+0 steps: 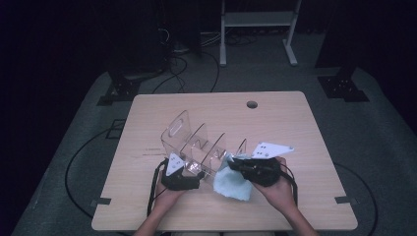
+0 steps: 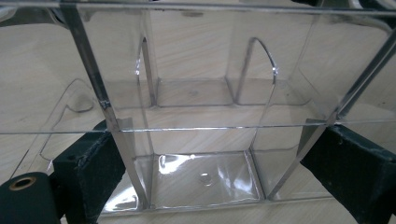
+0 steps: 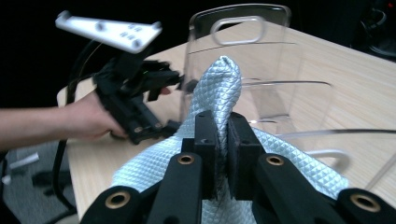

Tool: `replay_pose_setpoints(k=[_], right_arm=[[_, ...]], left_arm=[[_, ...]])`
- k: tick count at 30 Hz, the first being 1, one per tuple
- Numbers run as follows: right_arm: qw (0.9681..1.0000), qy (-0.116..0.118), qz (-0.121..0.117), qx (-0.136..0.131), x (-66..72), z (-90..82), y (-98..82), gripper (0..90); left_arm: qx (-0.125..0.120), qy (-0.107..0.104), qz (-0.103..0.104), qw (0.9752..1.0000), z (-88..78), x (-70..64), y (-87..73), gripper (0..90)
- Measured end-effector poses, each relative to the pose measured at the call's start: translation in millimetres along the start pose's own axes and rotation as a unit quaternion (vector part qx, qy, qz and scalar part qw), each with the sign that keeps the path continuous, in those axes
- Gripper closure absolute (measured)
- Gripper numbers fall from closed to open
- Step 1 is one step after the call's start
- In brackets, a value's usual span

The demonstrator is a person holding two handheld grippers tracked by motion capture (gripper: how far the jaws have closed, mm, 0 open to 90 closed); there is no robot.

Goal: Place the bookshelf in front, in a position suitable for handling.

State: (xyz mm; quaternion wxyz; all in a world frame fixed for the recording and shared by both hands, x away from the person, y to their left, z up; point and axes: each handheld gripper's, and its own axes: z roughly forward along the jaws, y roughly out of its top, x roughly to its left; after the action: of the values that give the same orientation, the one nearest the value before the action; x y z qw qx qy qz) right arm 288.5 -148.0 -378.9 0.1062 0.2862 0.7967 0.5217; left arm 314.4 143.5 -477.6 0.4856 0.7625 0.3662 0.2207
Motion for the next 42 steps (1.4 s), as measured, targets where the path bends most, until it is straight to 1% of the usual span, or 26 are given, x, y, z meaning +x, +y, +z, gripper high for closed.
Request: replay_pose_setpoints(k=[1, 2, 3, 4, 6, 7, 8, 10, 12, 15, 16, 18, 19, 20, 22, 24, 27, 30, 32, 35, 38, 40, 42], right_arm=[[1.0, 0.004, 0.007, -0.003, -1.7, -0.3, -1.3, 83.5], [1.0, 0.005, 0.005, -0.003, -0.3, 0.2, -2.7, 83.5], [0.9999, 0.013, 0.004, 0.0, 3.1, 1.3, -3.5, 83.5], [0.9998, 0.019, -0.002, 0.003, 6.4, 2.6, -3.7, 83.4], [0.9998, 0.015, -0.014, 0.007, 9.8, 3.2, -3.0, 83.4], [0.9998, 0.014, -0.012, 0.007, 7.6, 2.7, -2.7, 83.3], [0.9999, 0.01, -0.003, 0.004, 4.1, 1.6, -3.0, 83.4], [0.9999, 0.001, 0.009, -0.005, -4.7, -0.9, -3.9, 83.4], [0.9997, -0.015, 0.016, -0.012, -11.3, -3.4, -4.6, 83.4], [0.9982, -0.043, 0.036, -0.02, -28.6, -7.1, -5.8, 83.4], [0.9975, -0.058, 0.036, -0.021, -35.2, -7.7, -6.4, 83.4], [0.9952, -0.085, 0.045, -0.019, -49.6, -7.7, -8.2, 83.4], [0.9936, -0.097, 0.054, -0.018, -57.0, -7.2, -9.8, 83.4], [0.9926, -0.1, 0.066, -0.019, -65.1, -6.0, -12.0, 83.4], [0.9903, -0.106, 0.089, -0.012, -79.1, -0.3, -18.0, 83.4], [0.9897, -0.103, 0.099, -0.003, -86.4, 5.7, -23.5, 83.5], [0.9895, -0.098, 0.105, 0.013, -89.4, 15.6, -34.1, 83.5], [0.989, -0.087, 0.115, 0.033, -89.5, 24.4, -45.6, 83.4], [0.9887, -0.084, 0.115, 0.046, -89.7, 28.6, -51.5, 83.3], [0.9875, -0.079, 0.122, 0.06, -90.6, 35.2, -61.2, 83.3], [0.9858, -0.07, 0.135, 0.072, -91.3, 41.8, -71.4, 83.3], [0.9847, -0.068, 0.139, 0.081, -89.8, 45.2, -76.8, 83.0], [0.9846, -0.063, 0.135, 0.09, -86.6, 47.2, -79.3, 83.1]], left_arm=[[0.0, 0.0, 0.0, 1.0, 0.1, 0.1, -0.1, 7.3], [0.0, -0.001, -0.001, 1.0, 0.2, 0.3, -0.2, 7.3], [-0.001, -0.001, -0.002, 1.0, 0.3, 0.7, -0.6, 7.3], [-0.002, 0.0, -0.003, 1.0, 0.3, 1.1, -0.7, 7.3], [-0.001, 0.0, -0.003, 1.0, 0.1, 1.0, -0.5, 7.3], [0.0, 0.0, -0.001, 1.0, -0.1, 0.9, -0.2, 7.4], [0.0, 0.0, 0.0, 1.0, 0.0, 0.8, 0.0, 7.4], [0.0, 0.0, -0.001, 1.0, 0.0, 0.7, -0.4, 7.3], [-0.001, 0.0, -0.002, 1.0, 0.1, 0.7, -0.5, 7.3], [0.0, -0.001, -0.001, 1.0, -0.1, 1.1, -0.5, 7.4], [0.001, -0.001, 0.0, 1.0, -0.3, 1.4, -0.5, 7.4], [-0.001, -0.001, -0.001, 1.0, 0.0, 1.3, -0.6, 7.3], [0.0, -0.001, -0.001, 1.0, -0.1, 1.3, -0.6, 7.3], [0.0, 0.0, 0.0, 1.0, -0.1, 1.3, -0.6, 7.3], [-0.001, 0.0, -0.003, 1.0, 0.1, 0.7, -0.6, 7.3], [0.0, 0.0, -0.001, 1.0, 0.1, 0.9, -0.4, 7.3], [-0.001, 0.0, -0.001, 1.0, 0.1, 0.8, -0.4, 7.3], [0.0, 0.0, 0.0, 1.0, 0.1, 0.9, -0.2, 7.3], [0.0, 0.0, 0.0, 1.0, 0.1, 0.9, -0.1, 7.3], [0.0, 0.0, 0.0, 1.0, 0.2, 0.6, -0.1, 7.3], [-0.001, 0.0, 0.001, 1.0, 0.3, 0.8, 0.0, 7.3], [-0.001, 0.0, 0.0, 1.0, 0.5, 0.7, 0.0, 7.3], [0.0, 0.001, 0.001, 1.0, 0.8, 1.0, 0.2, 7.3]])
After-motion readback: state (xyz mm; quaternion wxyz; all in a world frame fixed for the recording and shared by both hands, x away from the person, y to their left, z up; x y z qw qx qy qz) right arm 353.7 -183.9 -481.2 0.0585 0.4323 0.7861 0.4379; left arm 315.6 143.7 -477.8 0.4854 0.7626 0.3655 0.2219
